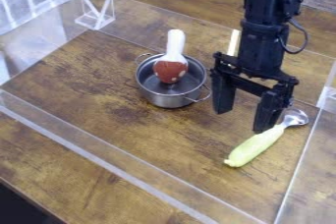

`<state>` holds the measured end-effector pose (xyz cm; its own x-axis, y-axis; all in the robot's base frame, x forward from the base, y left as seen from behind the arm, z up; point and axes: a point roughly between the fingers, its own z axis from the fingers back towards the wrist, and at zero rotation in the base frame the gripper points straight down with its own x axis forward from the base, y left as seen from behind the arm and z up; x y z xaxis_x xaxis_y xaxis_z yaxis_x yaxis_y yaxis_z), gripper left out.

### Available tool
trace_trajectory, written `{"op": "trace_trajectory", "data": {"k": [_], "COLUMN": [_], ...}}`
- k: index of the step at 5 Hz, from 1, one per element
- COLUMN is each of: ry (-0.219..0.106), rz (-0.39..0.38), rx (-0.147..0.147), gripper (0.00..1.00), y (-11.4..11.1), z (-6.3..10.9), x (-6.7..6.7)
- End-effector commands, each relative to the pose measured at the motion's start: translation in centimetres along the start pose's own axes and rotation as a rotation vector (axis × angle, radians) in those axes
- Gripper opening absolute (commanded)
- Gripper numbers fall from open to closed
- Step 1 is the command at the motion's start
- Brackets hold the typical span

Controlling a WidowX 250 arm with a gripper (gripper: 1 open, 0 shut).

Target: Move the green spoon to the right

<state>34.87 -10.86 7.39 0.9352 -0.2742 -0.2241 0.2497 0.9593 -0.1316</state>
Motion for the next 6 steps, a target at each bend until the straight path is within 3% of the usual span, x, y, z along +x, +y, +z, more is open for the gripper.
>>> {"op": "trace_trajectory", "data": {"k": [1, 2, 4, 6], "ry": [-0.075, -0.061, -0.075, -0.096], "rz": [-0.014, -0.024, 0.032, -0.049], "rx": [0.007, 0.015, 0.031, 0.073], "gripper": [1.00, 1.00, 1.00, 1.00], "y": [0.2, -0.1, 1.0, 1.6], "z": [2.6, 2.6, 2.2, 3.9], "x": [0.4, 1.1, 0.7, 0.1]}}
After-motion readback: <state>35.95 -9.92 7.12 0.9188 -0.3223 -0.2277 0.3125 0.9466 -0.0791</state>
